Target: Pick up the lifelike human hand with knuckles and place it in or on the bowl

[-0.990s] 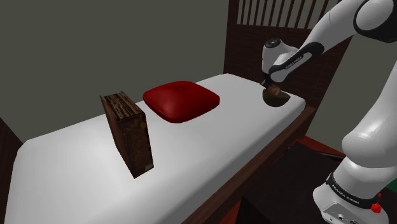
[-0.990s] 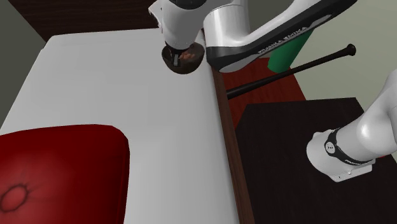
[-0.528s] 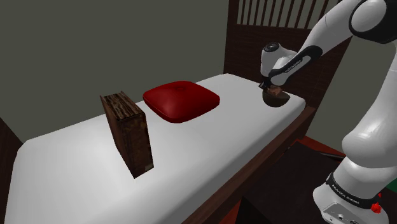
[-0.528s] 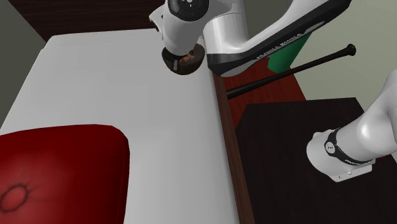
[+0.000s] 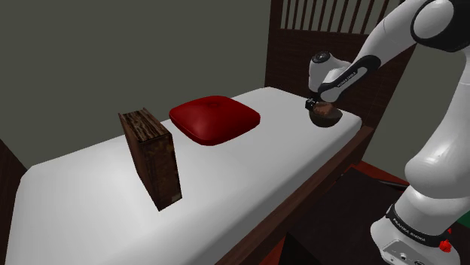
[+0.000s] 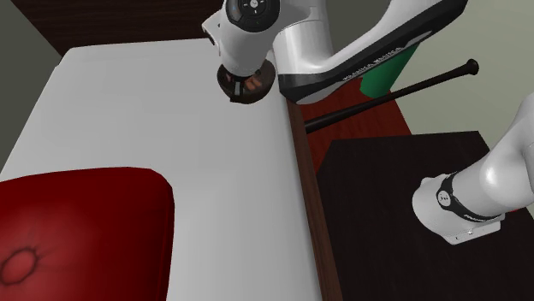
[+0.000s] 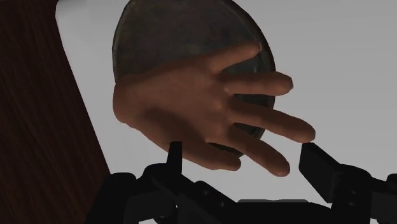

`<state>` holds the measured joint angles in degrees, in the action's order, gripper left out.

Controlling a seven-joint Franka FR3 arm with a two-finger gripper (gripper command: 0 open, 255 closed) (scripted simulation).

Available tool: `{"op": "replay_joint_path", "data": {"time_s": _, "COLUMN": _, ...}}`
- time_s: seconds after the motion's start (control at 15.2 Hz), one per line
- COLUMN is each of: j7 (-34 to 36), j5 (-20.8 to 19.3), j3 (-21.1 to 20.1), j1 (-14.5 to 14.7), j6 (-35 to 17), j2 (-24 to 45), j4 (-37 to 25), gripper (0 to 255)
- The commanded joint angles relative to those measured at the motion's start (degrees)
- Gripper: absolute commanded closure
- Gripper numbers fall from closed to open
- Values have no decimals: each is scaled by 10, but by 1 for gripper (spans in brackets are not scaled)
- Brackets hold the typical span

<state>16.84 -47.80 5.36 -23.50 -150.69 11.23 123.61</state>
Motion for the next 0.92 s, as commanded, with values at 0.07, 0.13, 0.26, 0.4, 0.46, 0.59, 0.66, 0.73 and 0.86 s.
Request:
{"op": "replay_joint_path", "data": {"time_s": 0.07, "j7": -3, "j5": 2, "j3": 0, "j1": -1, "j6": 0, "j2": -3, "j4": 2, "gripper": 0}}
{"op": "replay_joint_path", "data": {"time_s": 0.13, "j7": -10, "j5": 11, "j3": -4, "j1": 1, "j6": 13, "j2": -21, "j4": 9, "gripper": 0}}
{"op": "replay_joint_path", "data": {"time_s": 0.26, "j7": -23, "j5": 29, "j3": -14, "j1": 8, "j6": 39, "j2": -57, "j4": 22, "gripper": 0}}
{"op": "replay_joint_path", "data": {"time_s": 0.4, "j7": -28, "j5": 37, "j3": -17, "j1": 11, "j6": 49, "j2": -71, "j4": 26, "gripper": 0}}
{"op": "replay_joint_path", "data": {"time_s": 0.46, "j7": -28, "j5": 37, "j3": -17, "j1": 11, "j6": 49, "j2": -71, "j4": 26, "gripper": 0}}
{"op": "replay_joint_path", "data": {"time_s": 0.59, "j7": -28, "j5": 37, "j3": -17, "j1": 11, "j6": 49, "j2": -71, "j4": 26, "gripper": 0}}
{"op": "replay_joint_path", "data": {"time_s": 0.66, "j7": -28, "j5": 37, "j3": -17, "j1": 11, "j6": 49, "j2": -71, "j4": 26, "gripper": 0}}
{"op": "replay_joint_path", "data": {"time_s": 0.73, "j7": -28, "j5": 37, "j3": -17, "j1": 11, "j6": 49, "j2": -71, "j4": 26, "gripper": 0}}
{"op": "replay_joint_path", "data": {"time_s": 0.86, "j7": -28, "j5": 36, "j3": -17, "j1": 11, "j6": 49, "j2": -71, "j4": 26, "gripper": 0}}
